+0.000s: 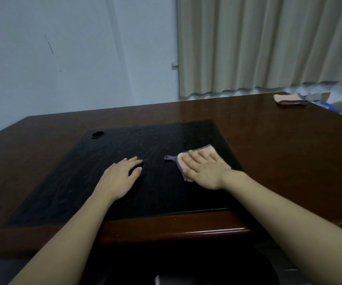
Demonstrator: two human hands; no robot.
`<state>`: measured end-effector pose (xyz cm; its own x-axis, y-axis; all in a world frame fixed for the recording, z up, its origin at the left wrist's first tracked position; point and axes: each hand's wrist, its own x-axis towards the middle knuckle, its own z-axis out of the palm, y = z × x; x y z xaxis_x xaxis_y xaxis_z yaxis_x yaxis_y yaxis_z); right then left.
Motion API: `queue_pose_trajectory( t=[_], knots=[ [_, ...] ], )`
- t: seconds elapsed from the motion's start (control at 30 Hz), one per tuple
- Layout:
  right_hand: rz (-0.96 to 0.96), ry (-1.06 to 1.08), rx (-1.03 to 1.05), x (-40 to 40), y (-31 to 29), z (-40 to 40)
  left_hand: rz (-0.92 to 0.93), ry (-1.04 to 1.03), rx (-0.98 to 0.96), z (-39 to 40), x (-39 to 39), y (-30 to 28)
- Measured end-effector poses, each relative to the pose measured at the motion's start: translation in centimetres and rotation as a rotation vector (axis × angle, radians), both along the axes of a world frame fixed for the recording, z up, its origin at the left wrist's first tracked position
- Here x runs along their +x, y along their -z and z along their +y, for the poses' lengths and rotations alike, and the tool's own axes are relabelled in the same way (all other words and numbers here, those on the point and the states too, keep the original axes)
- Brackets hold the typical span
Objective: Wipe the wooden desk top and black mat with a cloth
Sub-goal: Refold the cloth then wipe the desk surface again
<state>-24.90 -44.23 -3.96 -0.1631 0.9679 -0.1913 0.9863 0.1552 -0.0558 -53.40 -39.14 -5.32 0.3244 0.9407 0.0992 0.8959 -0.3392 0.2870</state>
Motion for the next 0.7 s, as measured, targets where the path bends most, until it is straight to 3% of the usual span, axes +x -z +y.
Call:
queue_pose_trajectory(
  t=[0.17,0.3,0.5,0.7],
  knots=[
    [0.032,-0.221,-0.010,-0.5,-0.6,-6.9,0.000,0.023,-0.015,0.2,-0.1,0.2],
    [0.151,-0.200,-0.059,3.1,-0.8,-10.3,-0.001,0.032,-0.018,0.3,-0.3,0.4],
    [0.111,-0.038,-0.038,6.6,-0.9,-6.2,-0.020,0.042,0.000,0.7,-0.1,-0.1],
    [0.077,-0.035,-0.043,8.9,0.3,-1.1,-0.077,-0.021,0.029,-0.1,-0.2,0.4]
  ],
)
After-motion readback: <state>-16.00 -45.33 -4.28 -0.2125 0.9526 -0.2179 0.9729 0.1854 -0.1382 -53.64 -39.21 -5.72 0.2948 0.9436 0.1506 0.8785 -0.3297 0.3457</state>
